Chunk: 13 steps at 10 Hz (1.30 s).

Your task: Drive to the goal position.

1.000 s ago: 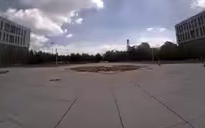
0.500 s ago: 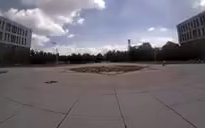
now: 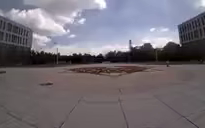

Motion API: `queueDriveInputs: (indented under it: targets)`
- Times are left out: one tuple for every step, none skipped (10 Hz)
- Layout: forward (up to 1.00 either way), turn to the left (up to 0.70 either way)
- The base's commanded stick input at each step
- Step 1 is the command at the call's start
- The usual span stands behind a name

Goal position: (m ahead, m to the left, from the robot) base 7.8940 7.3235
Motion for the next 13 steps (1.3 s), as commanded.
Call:
queueDriveInputs:
  targets:
    - [0.70,0.02]
    - [0.70,0.02]
    - [0.70,0.02]
    - [0.70,0.03]
    - [0.70,0.02]
    - [0.70,0.03]
    - [0.70,0.02]
    - [0.70,0.02]
    - [0.70,0.02]
    - [0.70,0.03]
    - [0.70,0.03]
    - [0.70,0.02]
    - [0.70,0.02]
